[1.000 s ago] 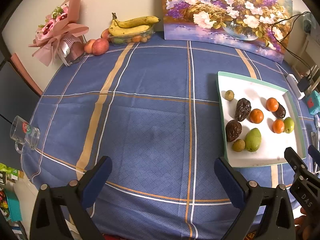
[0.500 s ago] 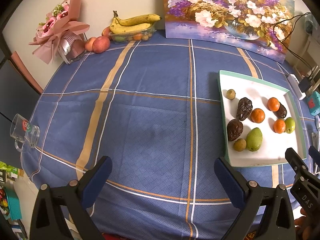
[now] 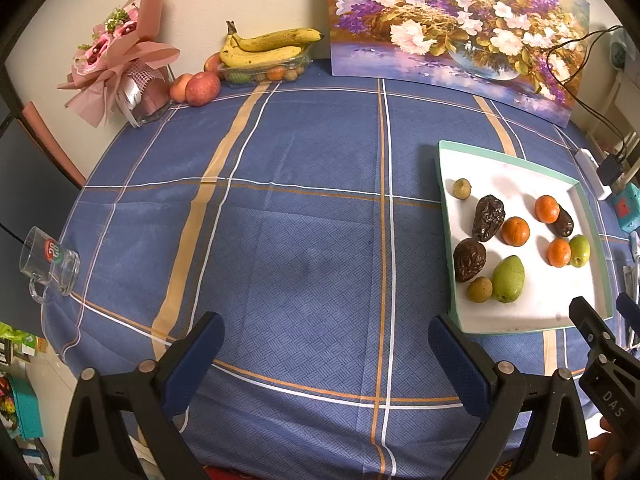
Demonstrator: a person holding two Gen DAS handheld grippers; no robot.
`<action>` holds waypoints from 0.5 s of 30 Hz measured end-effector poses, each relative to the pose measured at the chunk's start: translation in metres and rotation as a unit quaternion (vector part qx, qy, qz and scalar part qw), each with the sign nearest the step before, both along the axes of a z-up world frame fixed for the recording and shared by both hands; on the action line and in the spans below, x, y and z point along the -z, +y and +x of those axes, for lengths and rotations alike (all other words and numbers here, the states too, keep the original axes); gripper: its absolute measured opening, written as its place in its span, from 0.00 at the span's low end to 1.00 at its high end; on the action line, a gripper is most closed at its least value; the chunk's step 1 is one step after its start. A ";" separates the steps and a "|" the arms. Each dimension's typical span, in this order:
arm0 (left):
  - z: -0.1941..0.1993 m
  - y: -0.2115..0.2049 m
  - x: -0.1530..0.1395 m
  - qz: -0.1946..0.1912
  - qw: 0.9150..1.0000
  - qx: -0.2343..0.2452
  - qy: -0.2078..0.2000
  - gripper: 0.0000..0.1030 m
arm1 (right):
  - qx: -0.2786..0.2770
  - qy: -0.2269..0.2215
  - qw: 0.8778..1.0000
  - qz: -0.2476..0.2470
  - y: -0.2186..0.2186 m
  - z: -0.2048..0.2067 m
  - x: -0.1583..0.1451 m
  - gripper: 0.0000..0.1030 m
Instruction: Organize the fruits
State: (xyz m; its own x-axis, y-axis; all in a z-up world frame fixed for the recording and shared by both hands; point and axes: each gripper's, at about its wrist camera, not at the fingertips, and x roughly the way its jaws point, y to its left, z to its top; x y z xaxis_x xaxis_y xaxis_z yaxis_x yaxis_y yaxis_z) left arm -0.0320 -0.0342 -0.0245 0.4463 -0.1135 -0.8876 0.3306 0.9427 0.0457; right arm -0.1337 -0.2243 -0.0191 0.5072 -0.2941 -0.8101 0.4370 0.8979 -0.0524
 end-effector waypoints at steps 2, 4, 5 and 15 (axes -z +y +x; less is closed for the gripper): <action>0.000 0.000 0.000 0.000 1.000 0.000 0.000 1.00 | 0.000 0.000 1.000 0.000 0.001 -0.001 0.001 0.87; 0.000 0.000 0.000 -0.001 1.000 0.000 0.001 1.00 | 0.000 0.000 1.000 0.000 0.001 0.000 0.001 0.87; 0.000 0.000 0.000 -0.001 1.000 0.000 0.002 1.00 | 0.000 0.000 1.000 0.000 0.000 0.000 0.000 0.87; 0.000 0.000 0.000 -0.001 1.000 -0.002 0.002 1.00 | -0.001 0.002 1.000 0.000 0.001 0.000 0.001 0.87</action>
